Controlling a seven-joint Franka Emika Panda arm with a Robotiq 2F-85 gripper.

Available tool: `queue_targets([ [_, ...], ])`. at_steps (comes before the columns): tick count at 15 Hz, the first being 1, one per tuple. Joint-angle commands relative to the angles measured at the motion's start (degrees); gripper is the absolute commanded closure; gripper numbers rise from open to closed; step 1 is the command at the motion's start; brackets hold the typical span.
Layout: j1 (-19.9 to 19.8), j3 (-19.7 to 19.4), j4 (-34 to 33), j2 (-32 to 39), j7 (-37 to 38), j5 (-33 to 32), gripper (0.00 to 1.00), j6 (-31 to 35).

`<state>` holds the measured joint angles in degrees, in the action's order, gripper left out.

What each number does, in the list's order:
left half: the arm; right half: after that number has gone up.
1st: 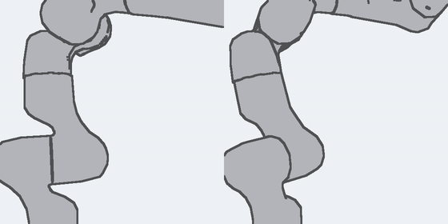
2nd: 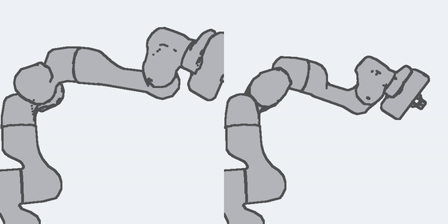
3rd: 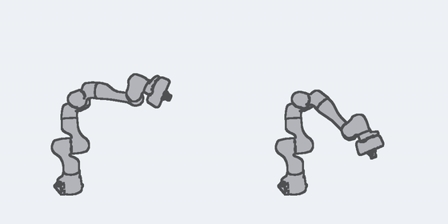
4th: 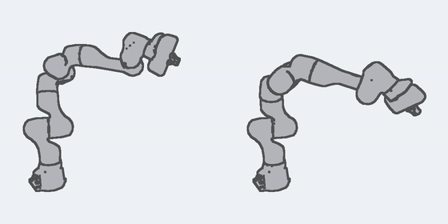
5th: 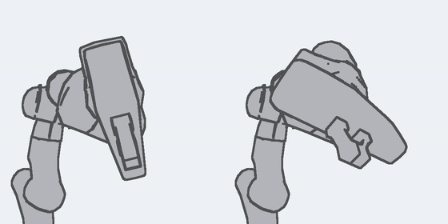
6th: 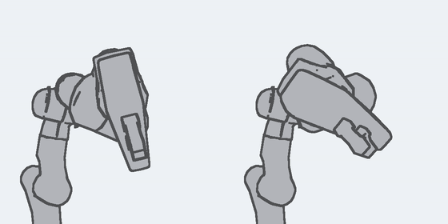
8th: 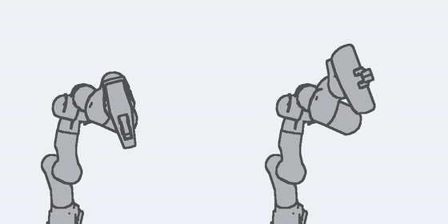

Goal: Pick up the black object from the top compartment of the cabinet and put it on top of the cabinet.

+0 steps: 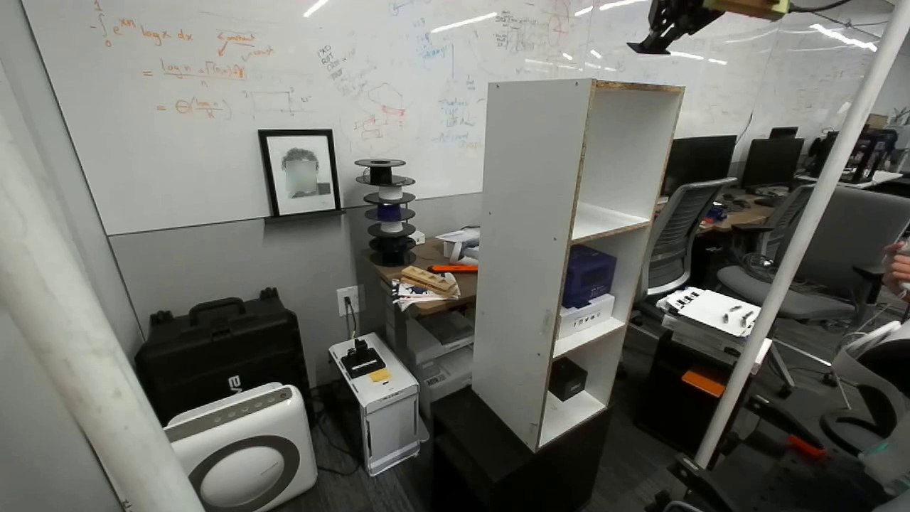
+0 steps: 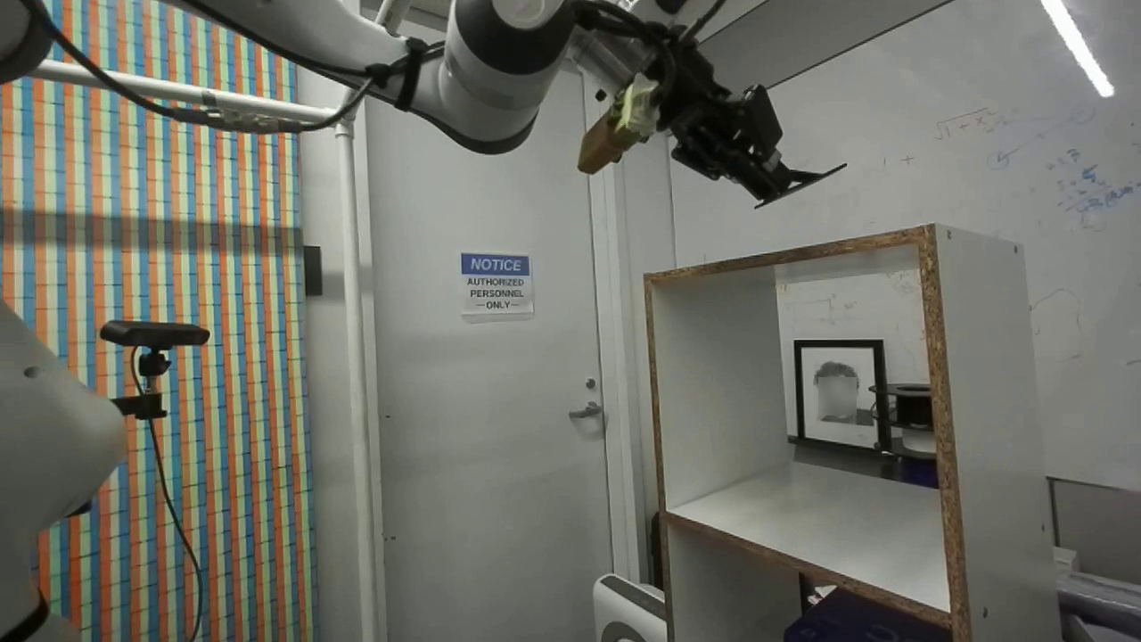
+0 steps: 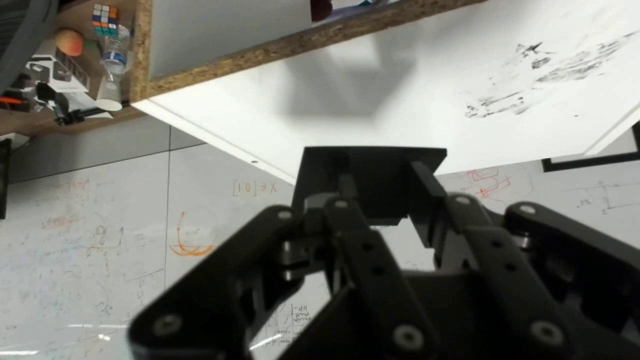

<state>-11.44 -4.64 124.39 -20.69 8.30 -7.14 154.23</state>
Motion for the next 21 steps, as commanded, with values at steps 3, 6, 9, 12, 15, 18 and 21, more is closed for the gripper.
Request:
queue_targets([
  [3,1.98,1.46,-7.48,8.3,0.46,0.59,0.45,-3.0],
  [6,3.54,1.36,-7.09,7.87,-0.94,1.12,0.29,-5.33],
  [9,5.41,0.75,-5.06,3.69,-3.54,3.63,0.06,-8.12],
  [12,5.38,1.72,-2.34,-2.56,-3.25,2.23,0.0,-14.34],
  [15,7.71,0.6,1.36,-9.66,-8.59,4.8,0.0,-26.13],
  [18,10.2,-2.24,7.88,-14.54,-14.9,10.16,0.0,-34.07],
  [21,10.49,-4.76,15.97,-17.0,-19.81,11.71,0.0,-39.96],
])
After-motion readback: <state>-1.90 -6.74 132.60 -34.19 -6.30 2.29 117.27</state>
